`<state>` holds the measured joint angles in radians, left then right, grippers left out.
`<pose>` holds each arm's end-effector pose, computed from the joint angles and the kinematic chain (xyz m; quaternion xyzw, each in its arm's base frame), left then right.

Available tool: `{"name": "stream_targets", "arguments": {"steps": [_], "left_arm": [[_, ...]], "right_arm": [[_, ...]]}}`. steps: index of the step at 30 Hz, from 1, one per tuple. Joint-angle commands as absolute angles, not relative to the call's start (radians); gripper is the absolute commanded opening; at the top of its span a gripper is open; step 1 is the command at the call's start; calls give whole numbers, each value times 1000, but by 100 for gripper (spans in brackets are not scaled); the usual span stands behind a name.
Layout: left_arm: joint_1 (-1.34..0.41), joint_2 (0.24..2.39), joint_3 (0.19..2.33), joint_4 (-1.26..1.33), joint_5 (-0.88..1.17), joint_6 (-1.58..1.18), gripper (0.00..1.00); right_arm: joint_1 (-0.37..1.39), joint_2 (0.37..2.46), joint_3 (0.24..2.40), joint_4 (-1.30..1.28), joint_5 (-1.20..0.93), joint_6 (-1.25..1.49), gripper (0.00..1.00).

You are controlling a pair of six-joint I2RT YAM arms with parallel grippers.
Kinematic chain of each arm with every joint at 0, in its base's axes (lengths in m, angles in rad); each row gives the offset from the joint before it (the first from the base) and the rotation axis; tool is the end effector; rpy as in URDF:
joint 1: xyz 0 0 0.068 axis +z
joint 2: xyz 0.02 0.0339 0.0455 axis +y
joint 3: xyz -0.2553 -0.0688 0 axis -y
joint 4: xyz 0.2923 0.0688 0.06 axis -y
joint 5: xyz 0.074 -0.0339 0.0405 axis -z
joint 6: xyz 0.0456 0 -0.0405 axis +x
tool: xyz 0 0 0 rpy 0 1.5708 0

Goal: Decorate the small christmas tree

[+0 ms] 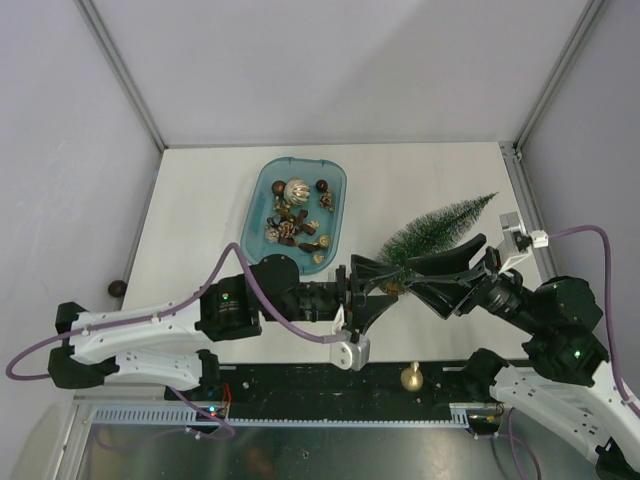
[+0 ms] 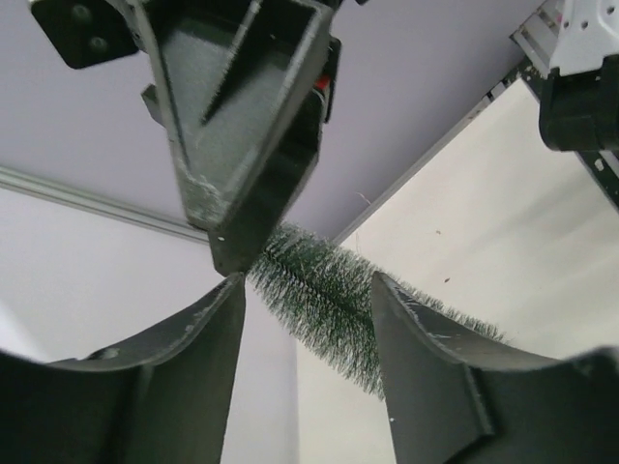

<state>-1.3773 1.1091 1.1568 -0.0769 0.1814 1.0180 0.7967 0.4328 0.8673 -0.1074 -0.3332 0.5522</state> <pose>0.0523 -0.3099 0.4125 0.6882 0.2017 -0.1879 0.6711 0.0865 0.1098 0.4357 -0.2038 0.5537 0.5760 0.5657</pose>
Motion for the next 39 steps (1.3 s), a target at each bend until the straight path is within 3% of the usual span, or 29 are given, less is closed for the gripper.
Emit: {"name": "stream_targets", "arguments": {"steps": [1, 6, 12, 16, 23, 27, 39], "left_arm": [[-1379, 1077, 1084, -33, 116, 999, 56], [-1330, 1049, 1009, -130, 124, 868, 50], [-1299, 1072, 969, -275, 183, 839, 68], [-1189, 1150, 1039, -283, 176, 631, 88], [-905, 1266, 1174, -371, 213, 414, 89], [-843, 1257, 1196, -384, 210, 364, 91], [-555, 1389, 1366, -448, 236, 97, 91]], "right_arm": [[797, 412, 867, -56, -305, 563, 58], [797, 364, 877, -138, -228, 500, 57], [796, 373, 885, -263, -130, 445, 53], [796, 429, 851, -363, 38, 406, 45], [781, 535, 690, -285, 456, 264, 45], [737, 505, 624, -199, 435, 257, 48], [702, 332, 612, -298, 307, 299, 52]]}}
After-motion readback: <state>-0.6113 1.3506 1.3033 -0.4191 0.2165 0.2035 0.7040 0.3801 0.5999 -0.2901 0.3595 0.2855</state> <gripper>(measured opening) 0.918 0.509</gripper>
